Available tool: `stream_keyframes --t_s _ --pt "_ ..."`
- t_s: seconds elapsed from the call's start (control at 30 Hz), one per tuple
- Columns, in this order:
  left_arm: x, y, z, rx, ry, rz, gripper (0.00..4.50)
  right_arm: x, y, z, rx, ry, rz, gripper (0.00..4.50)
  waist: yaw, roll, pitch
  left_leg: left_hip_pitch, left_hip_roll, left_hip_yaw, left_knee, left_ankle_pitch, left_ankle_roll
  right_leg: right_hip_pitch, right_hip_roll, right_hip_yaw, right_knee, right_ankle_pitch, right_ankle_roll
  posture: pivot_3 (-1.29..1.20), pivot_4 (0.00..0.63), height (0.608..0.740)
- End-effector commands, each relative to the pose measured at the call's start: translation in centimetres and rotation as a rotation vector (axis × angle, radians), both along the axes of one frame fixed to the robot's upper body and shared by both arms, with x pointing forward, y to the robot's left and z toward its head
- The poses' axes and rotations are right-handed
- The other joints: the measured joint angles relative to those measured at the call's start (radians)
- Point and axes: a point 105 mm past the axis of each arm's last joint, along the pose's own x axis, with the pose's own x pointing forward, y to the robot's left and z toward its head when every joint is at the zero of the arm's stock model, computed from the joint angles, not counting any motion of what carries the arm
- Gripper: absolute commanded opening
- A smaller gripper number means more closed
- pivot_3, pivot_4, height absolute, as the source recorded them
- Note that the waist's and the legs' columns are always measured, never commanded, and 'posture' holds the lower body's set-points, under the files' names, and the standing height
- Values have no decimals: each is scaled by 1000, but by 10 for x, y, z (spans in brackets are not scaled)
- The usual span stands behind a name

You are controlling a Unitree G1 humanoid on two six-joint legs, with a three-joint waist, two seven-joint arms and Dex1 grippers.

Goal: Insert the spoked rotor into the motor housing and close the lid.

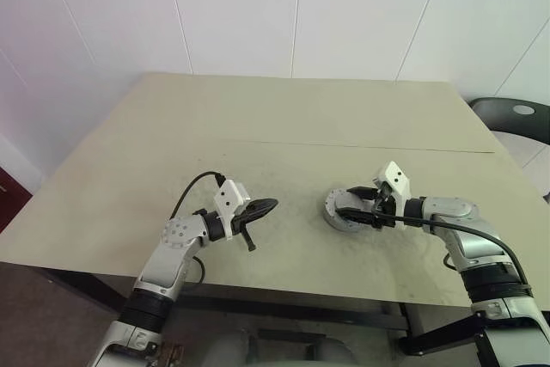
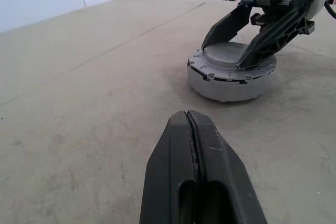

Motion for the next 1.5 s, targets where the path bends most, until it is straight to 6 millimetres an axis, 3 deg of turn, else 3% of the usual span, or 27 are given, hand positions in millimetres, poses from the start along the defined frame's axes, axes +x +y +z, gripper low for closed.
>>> stream_keyframes --t_s 0.03,0.33,0.47,0.77,1.1,1.4,1.5 --pt "1 -1 8 -5 -41 -4 0 4 -5 -17 -45 28 -75 3198 0 0 0 0 0 0 0 0 0 0 0 0 0 0 0 0 0 740" --pt "2 -1 8 -2 -41 -4 0 5 -6 -19 -43 37 -84 3198 -3 -2 -1 3 1 0 0 0 0 1 0 0 0 1 -1 0 0 740" --pt "2 -2 8 -4 -40 -11 0 -2 -11 -33 -121 94 -67 3198 -3 -2 -1 3 1 0 0 0 0 1 0 0 0 1 -1 0 0 740" --pt "19 -47 21 -52 -62 -134 0 -6 -2 -34 -93 111 -39 3198 1 -4 -2 4 0 0 0 0 0 3 -1 0 -2 1 -1 0 0 740" --pt "33 -87 -8 48 -46 -224 0 -6 2 -34 -68 104 -48 3198 1 -5 -2 4 0 0 0 0 0 2 -1 -1 -2 1 0 0 0 740" --pt "39 -121 11 13 -121 -281 0 -6 8 -35 -57 103 -48 3198 -2 -8 -2 3 1 0 0 0 0 2 -8 -13 -2 3 3 0 0 740" --pt "38 -128 4 85 -124 -305 0 -5 9 -34 -56 99 -51 3198 -2 -8 -2 3 2 -1 0 0 0 2 -11 -19 -2 3 4 0 0 740"
